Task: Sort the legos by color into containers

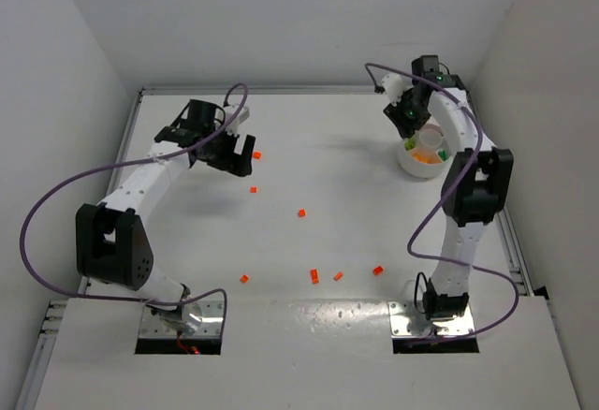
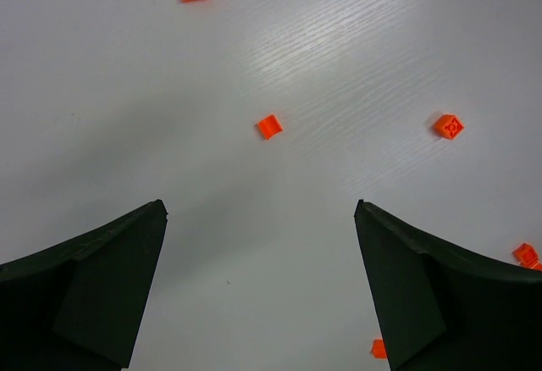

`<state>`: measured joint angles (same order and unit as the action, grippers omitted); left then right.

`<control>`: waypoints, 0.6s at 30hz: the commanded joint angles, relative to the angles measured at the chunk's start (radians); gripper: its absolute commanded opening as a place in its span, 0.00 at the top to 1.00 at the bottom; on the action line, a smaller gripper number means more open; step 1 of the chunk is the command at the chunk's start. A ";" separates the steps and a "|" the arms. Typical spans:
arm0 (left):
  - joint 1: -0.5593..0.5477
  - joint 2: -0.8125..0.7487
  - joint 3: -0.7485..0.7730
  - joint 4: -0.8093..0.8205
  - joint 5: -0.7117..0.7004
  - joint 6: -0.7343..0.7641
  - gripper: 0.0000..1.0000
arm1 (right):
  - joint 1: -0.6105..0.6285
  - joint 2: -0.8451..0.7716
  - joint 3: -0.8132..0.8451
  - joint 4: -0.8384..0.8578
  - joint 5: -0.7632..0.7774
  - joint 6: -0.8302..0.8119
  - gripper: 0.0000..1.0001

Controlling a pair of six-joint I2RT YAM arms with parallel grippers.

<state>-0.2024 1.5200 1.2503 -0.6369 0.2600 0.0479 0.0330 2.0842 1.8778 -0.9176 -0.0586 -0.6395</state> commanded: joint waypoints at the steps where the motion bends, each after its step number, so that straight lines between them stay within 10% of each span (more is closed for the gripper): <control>1: -0.009 -0.058 -0.008 0.051 -0.036 0.007 0.00 | -0.002 -0.232 -0.053 0.097 -0.180 0.102 0.58; 7: 0.026 -0.095 -0.061 0.187 -0.030 -0.045 0.00 | 0.025 -0.538 -0.408 0.335 -0.246 0.118 0.55; 10: 0.035 -0.122 -0.094 0.275 0.004 -0.045 0.00 | 0.005 -0.521 -0.359 0.087 -0.383 0.051 0.22; 18: 0.035 -0.101 -0.126 0.263 0.202 0.036 0.00 | 0.018 -0.709 -0.783 -0.214 -0.356 -0.599 0.32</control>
<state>-0.1745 1.4265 1.1282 -0.4091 0.3504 0.0425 0.0433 1.5028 1.2491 -0.9733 -0.3828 -0.9104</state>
